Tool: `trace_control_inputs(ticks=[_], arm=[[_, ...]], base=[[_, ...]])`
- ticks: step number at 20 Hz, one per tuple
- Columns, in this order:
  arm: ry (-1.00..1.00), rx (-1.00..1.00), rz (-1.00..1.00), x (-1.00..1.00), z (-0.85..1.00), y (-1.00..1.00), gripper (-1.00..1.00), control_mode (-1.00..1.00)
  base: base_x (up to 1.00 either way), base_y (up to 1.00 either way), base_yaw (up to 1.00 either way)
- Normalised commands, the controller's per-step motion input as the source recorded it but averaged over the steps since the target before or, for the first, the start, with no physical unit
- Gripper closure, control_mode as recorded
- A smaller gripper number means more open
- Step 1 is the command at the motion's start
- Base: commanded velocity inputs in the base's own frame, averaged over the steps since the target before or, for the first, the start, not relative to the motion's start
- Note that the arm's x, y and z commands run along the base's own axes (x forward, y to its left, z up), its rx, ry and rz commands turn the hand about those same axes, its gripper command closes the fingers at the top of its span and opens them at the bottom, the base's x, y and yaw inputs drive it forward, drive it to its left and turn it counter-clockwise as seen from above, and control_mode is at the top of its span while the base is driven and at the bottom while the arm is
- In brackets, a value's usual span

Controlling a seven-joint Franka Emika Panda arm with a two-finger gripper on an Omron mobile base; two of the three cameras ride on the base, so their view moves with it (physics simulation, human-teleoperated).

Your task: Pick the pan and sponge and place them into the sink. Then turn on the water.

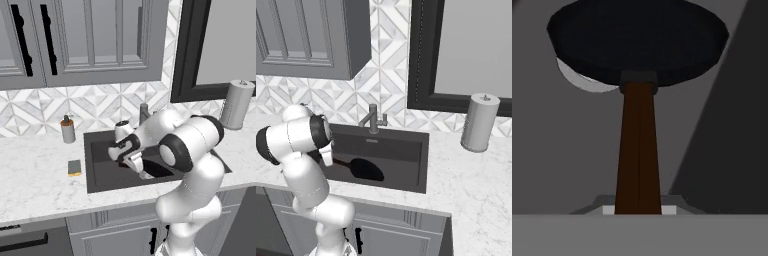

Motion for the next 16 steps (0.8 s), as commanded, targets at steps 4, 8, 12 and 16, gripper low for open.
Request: trace_control_inputs(ticks=[4,8,12,16], arm=[[0.0,0.02,0.0,0.4,-0.47,0.1,1.0,-1.0],[0.0,0.02,0.0,0.41,-0.46,0.09,1.0,-1.0],[0.0,0.02,0.0,0.25,-0.25,0.13,-1.0,-1.0],[0.0,0.0,0.0,0.0,0.22,0.01,-1.0,-1.0]], base=[[0.0,0.0,0.0],[0.0,0.0,0.0],[0.0,0.0,0.0],[0.0,0.0,0.0]])
